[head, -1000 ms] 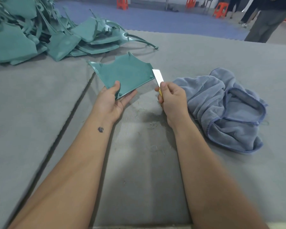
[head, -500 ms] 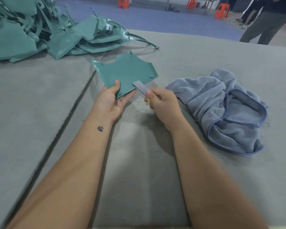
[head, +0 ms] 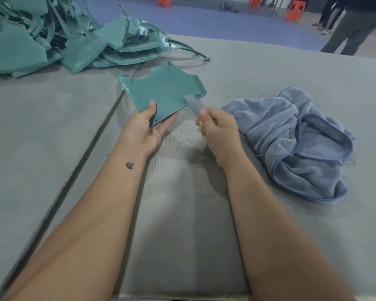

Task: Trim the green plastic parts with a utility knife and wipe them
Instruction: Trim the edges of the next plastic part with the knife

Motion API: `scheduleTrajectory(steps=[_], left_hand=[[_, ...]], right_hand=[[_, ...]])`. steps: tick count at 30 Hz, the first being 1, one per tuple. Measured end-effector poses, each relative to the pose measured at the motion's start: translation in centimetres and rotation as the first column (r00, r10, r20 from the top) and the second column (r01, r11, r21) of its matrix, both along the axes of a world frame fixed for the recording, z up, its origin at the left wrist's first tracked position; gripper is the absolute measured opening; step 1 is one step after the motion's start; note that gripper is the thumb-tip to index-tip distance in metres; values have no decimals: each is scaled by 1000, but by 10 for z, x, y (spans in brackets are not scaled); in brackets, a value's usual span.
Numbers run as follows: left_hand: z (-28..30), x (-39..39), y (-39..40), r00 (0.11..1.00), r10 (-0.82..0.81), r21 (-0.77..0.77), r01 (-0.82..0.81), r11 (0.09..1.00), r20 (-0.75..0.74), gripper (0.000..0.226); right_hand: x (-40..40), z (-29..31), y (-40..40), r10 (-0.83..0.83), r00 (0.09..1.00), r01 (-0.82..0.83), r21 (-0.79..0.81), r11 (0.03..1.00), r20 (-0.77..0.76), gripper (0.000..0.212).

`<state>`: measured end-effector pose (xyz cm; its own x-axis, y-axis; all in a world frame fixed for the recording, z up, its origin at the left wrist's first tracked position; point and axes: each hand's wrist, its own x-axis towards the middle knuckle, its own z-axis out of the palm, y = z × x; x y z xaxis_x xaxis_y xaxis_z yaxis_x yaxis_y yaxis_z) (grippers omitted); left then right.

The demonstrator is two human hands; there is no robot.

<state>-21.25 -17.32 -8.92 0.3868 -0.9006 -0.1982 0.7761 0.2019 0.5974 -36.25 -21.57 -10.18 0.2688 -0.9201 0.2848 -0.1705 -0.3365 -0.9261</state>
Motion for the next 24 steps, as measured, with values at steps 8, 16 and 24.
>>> scheduleTrajectory(steps=[8, 16, 24], left_hand=[[0, 0, 0, 1000, 1, -4, -1, 1000, -11, 21], [-1, 1, 0, 1000, -9, -15, 8, 1000, -20, 19], [-2, 1, 0, 1000, -6, -41, 5, 999, -29, 21]], right_hand=[[2, 2, 4, 58, 994, -61, -30, 998, -97, 31], [3, 2, 5, 95, 984, -103, -51, 993, -149, 35], [4, 1, 3, 115, 976, -129, -67, 989, -183, 33]])
